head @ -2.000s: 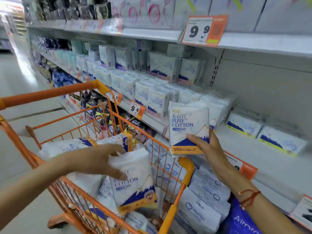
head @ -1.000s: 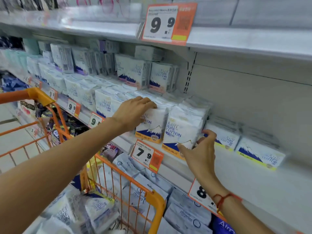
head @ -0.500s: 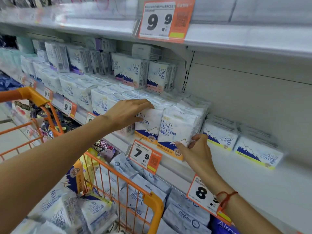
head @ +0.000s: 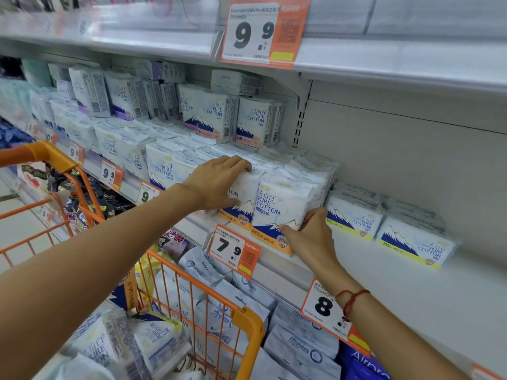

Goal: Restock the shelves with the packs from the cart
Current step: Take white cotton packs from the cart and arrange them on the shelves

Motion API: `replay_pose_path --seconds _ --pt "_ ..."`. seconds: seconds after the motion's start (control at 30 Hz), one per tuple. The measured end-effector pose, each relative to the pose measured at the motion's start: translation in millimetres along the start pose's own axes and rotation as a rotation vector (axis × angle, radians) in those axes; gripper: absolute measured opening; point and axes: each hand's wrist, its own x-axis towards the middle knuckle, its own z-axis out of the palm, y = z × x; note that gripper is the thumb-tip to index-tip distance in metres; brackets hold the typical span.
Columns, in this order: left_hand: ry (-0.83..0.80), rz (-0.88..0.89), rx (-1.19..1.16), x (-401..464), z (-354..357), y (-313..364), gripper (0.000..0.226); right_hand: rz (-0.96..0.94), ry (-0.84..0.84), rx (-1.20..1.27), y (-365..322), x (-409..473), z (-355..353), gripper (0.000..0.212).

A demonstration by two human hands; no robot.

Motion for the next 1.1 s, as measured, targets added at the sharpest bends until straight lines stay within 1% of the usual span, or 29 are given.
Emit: replay_pose_path --seconds 0.1,0.17,0.23,0.3,0.33,0.4,0.47,0.53,0.63,0.7,0.73,0.83,0.9,0.97,1.0,1.03,1.1 --pt "-0.062 -0.031 0.054 -2.8 -6.0 5.7 0.085 0.053 -0.102 0.035 -0.7 -3.7 -8.8 0.045" --pt "-0.044 -0.058 0.056 -13.0 -15.9 9.6 0.092 0.045 -0.118 0.013 0.0 -10.7 -17.0 0.051" --pt "0.006 -0.084 -0.012 -33.7 -28.5 12.5 0.084 -0.032 -0.038 -0.02 1.6 -21.4 -24.1 0.055" --pt "0.035 -0.116 -0.088 -67.3 -40.2 13.6 0.067 -0.118 0.032 -0.007 0.8 -37.3 -27.2 0.049" --pt "0.031 -0.144 -0.118 -88.5 -44.0 13.5 0.06 -0.151 0.036 0.015 -1.2 -46.5 -27.0 0.043" --pt "-0.006 -0.215 -0.147 -135.4 -47.3 12.2 0.053 -0.2 -0.011 0.043 -6.5 -65.1 -21.2 0.032" --pt "-0.034 -0.319 -0.135 -182.1 -47.8 9.1 0.053 -0.261 -0.1 0.033 -13.3 -82.7 -8.6 0.024" --pt "-0.007 -0.446 -0.092 -224.8 -50.3 1.9 0.051 -0.334 -0.225 -0.014 -23.2 -101.0 6.5 0.018" --pt "0.048 -0.62 -0.008 -275.8 -62.1 -18.2 0.038 -0.434 -0.461 -0.055 -37.3 -127.6 30.1 0.011" --pt "0.017 -0.704 0.042 -300.7 -69.0 -31.2 0.032 -0.481 -0.626 -0.122 -46.6 -144.3 48.1 0.006" --pt "-0.032 -0.752 0.077 -310.3 -71.1 -34.8 0.036 -0.516 -0.682 -0.171 -49.7 -151.3 58.9 0.007" --pt "-0.243 -0.906 0.225 -328.5 -69.3 -35.8 0.065 -0.597 -0.812 -0.359 -58.0 -169.7 94.4 0.017" --pt "-0.282 -0.938 0.264 -331.8 -65.8 -31.6 0.083 -0.605 -0.936 -0.592 -59.9 -178.0 118.4 0.04" --pt "-0.304 -0.919 0.267 -330.1 -65.6 -27.2 0.102 -0.53 -1.078 -0.8 -58.2 -182.3 135.4 0.07" --pt "-0.329 -0.902 0.24 -329.4 -65.5 -26.9 0.111 -0.492 -1.109 -0.834 -58.0 -183.3 139.8 0.078" --pt "-0.347 -0.889 0.2 -329.1 -65.3 -27.5 0.116 -0.475 -1.122 -0.822 -58.0 -183.5 140.9 0.083" --pt "-0.366 -0.863 0.151 -330.3 -63.6 -29.5 0.11 -0.457 -1.143 -0.745 -56.0 -181.5 138.5 0.084"
